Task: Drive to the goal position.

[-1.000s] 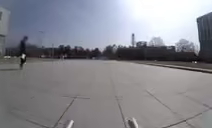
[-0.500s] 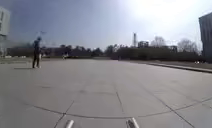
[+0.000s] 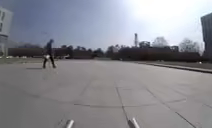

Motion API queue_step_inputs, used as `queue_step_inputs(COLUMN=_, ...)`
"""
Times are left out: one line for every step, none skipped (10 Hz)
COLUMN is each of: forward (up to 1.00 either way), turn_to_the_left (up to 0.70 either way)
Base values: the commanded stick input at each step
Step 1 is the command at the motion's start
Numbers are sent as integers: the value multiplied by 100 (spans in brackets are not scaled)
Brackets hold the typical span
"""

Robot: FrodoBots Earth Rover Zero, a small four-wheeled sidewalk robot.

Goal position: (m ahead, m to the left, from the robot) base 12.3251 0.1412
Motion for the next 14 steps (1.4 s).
queue_step_inputs(forward=100, turn_to_the_left=-27)
queue_step_inputs(forward=100, turn_to_the_left=-27)
queue_step_inputs(forward=100, turn_to_the_left=-27)
queue_step_inputs(forward=100, turn_to_the_left=-27)
queue_step_inputs(forward=100, turn_to_the_left=-27)
queue_step_inputs(forward=100, turn_to_the_left=-27)
queue_step_inputs(forward=100, turn_to_the_left=-10)
queue_step_inputs(forward=100, turn_to_the_left=0)
queue_step_inputs(forward=100, turn_to_the_left=0)
queue_step_inputs(forward=100, turn_to_the_left=0)
queue_step_inputs(forward=100, turn_to_the_left=0)
queue_step_inputs(forward=100, turn_to_the_left=0)
queue_step_inputs(forward=100, turn_to_the_left=0)
queue_step_inputs(forward=100, turn_to_the_left=0)
